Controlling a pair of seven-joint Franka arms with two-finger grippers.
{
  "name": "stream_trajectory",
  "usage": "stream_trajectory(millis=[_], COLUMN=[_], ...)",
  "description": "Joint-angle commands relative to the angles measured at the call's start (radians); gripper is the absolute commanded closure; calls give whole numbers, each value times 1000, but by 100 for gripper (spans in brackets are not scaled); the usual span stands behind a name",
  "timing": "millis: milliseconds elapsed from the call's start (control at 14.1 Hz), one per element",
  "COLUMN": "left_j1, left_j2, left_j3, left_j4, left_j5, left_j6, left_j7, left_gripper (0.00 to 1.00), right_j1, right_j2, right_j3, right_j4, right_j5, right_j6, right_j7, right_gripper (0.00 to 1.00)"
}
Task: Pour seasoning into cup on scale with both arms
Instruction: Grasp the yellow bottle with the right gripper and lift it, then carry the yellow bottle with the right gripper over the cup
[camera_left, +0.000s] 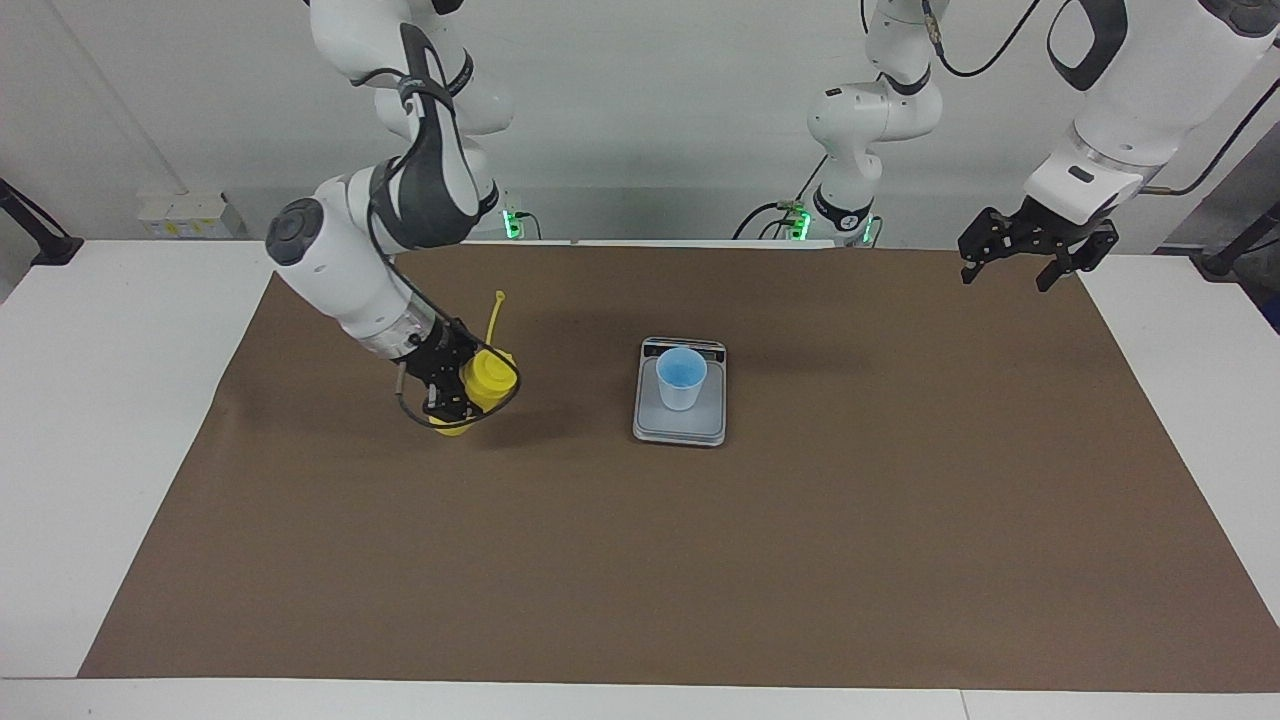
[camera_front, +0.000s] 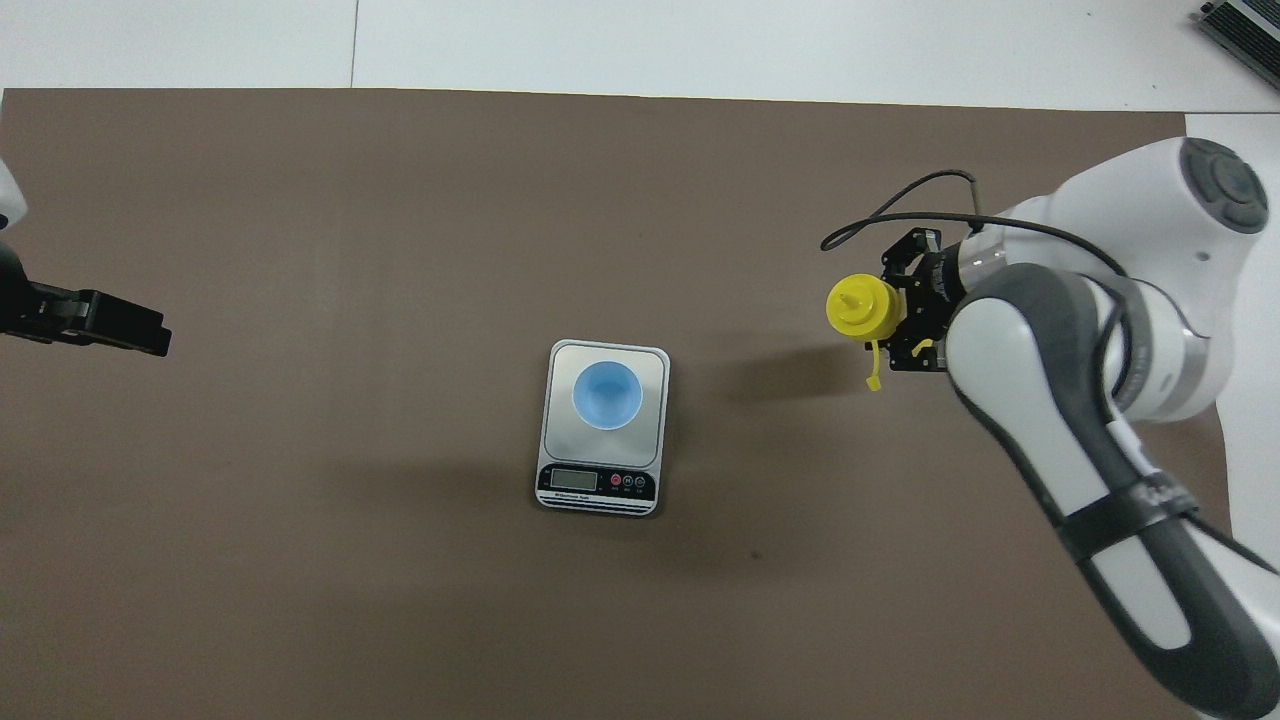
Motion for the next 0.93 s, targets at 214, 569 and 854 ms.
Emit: stream_trajectory(millis=[214,569,854], left_j1=[12,12,12], left_j2=[-27,-27,-27], left_j3=[-6,-6,-6], left_j4=[-29,-29,-29], left_j5=[1,1,1], left_j6=[7,7,7], left_j7=[12,12,12], left_gripper=[0,0,0], right_j1=[195,315,395], right_j2=[31,50,87], right_j3=[-2,-2,-1], right_j4=[67,83,122], right_j5=[-305,-531,-776], right_j6=[51,53,45], right_j7=[237,320,415], right_gripper=[100,100,100])
